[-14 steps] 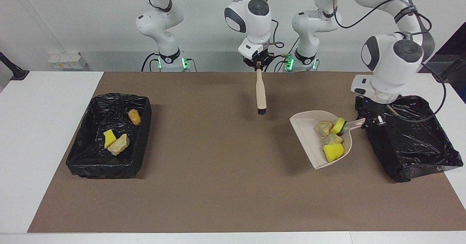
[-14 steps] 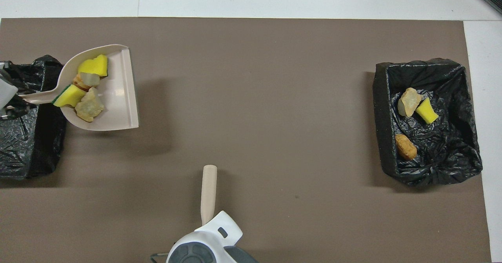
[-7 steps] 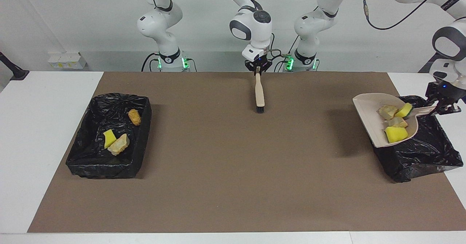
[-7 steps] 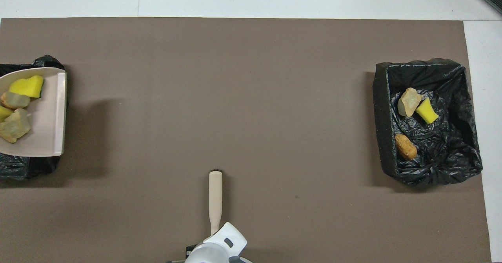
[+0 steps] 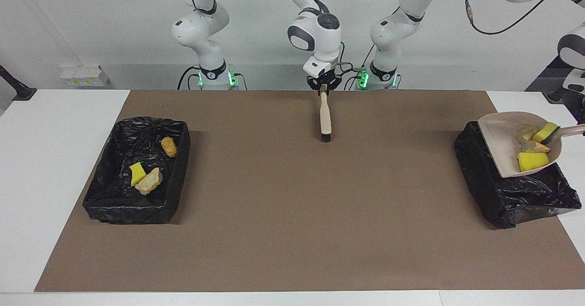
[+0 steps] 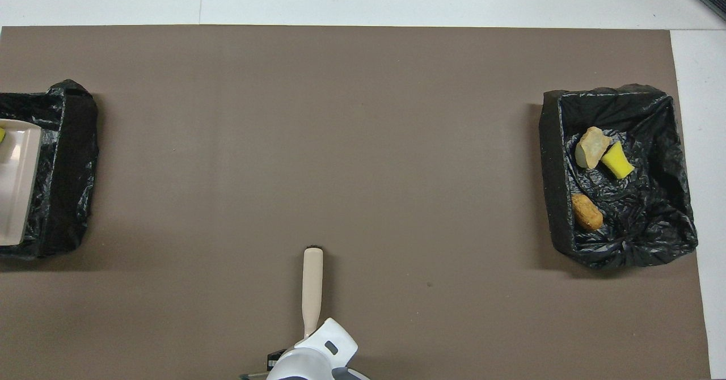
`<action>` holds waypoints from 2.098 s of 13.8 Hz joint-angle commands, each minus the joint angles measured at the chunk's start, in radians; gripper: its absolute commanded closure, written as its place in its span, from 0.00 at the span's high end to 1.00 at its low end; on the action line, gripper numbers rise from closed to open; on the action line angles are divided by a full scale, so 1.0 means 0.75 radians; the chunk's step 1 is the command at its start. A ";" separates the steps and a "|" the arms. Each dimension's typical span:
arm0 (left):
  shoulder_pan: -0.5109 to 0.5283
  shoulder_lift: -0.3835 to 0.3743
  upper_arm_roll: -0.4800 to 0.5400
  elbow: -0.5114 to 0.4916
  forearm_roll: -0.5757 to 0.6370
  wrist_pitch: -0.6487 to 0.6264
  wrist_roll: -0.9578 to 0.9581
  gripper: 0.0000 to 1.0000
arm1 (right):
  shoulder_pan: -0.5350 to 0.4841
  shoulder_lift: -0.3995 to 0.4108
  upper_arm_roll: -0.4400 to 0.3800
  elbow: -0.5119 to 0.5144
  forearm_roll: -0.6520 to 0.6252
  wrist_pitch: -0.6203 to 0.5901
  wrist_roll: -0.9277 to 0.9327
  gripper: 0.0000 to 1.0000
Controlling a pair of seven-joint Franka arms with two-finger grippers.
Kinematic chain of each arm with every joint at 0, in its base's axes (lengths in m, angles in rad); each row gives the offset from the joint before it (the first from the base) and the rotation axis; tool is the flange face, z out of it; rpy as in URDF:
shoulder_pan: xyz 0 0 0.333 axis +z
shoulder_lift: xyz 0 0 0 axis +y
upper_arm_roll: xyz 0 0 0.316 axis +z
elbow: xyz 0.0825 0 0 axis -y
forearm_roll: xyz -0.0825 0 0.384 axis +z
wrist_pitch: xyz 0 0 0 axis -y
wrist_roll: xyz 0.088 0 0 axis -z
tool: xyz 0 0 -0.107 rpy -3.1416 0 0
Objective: Sweep and dump trash in bin
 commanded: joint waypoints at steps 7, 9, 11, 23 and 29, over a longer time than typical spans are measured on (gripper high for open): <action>-0.167 -0.098 0.007 -0.159 0.818 -0.115 -0.637 0.00 | -0.345 -0.205 0.002 0.182 0.003 -0.052 -0.041 1.00; -0.185 -0.110 0.007 -0.174 0.959 -0.190 -0.648 0.00 | -0.417 -0.275 -0.018 0.196 -0.020 -0.114 -0.057 1.00; -0.185 -0.147 0.009 -0.174 1.021 -0.219 -0.650 0.00 | -0.580 -0.314 -0.025 0.298 -0.022 -0.271 -0.181 1.00; -0.279 -0.205 -0.028 -0.074 0.209 -0.258 -0.607 0.00 | -1.205 -0.089 -0.031 0.976 -0.134 -1.000 -0.942 1.00; -0.539 -0.211 -0.030 -0.106 -0.271 -0.501 -1.048 0.00 | -1.272 -0.203 -0.031 0.790 -0.126 -1.006 -1.014 1.00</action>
